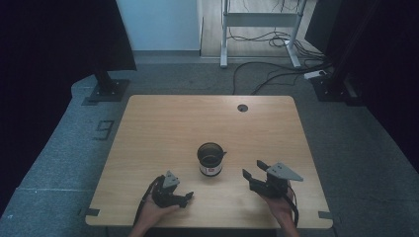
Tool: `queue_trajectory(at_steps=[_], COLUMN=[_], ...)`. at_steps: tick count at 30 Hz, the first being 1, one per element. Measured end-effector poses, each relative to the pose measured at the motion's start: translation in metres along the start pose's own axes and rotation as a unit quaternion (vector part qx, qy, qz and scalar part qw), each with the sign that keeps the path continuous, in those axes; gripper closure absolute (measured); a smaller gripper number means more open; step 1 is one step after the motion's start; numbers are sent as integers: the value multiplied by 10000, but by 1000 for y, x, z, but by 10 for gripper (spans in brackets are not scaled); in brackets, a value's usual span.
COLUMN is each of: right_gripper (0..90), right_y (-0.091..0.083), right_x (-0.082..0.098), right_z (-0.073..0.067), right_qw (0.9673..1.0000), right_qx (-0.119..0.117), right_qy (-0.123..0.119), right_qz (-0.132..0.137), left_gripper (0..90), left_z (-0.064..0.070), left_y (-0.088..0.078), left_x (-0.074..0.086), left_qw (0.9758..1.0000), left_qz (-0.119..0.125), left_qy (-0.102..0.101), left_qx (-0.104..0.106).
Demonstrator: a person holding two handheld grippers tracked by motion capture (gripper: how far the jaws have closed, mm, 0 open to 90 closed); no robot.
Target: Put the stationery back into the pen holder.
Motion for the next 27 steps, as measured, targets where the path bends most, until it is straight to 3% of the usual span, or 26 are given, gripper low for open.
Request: queue_trajectory(at_steps=[5, 9, 12, 17, 27], right_gripper=[319, 319, 320, 322, 320], right_y=[-7, -11, -12, -13, -11], right_x=[22, 39, 50, 55, 60], right_z=[13, 26, 34, 43, 47], right_qw=[9995, 9978, 9965, 9950, 9937], right_qx=[168, 468, 590, 716, 765], right_qy=[69, -26, 55, 165, 200], right_qz=[-239, -469, -595, -676, -793], left_gripper=[165, 165, 162, 161, 156], left_z=[0, 0, 0, 0, 1], left_y=[0, 0, 0, 0, 0], left_x=[0, 0, 0, 0, 0], left_qw=[10000, 10000, 10000, 10000, 10000], left_qz=[-4, -2, -2, 2, -13], left_qy=[12, 12, 9, 15, 36], left_qx=[-19, -19, -7, -1, -2])
Point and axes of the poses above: each handheld gripper's, and its own axes: y roughly forward along the jaws, x roughly out of its underside, z roughly to its right, the point moved 8 cm from there along y, roughly forward along the jaws, and after that the axes turned 5 degrees about -x, right-handed, at the moved point
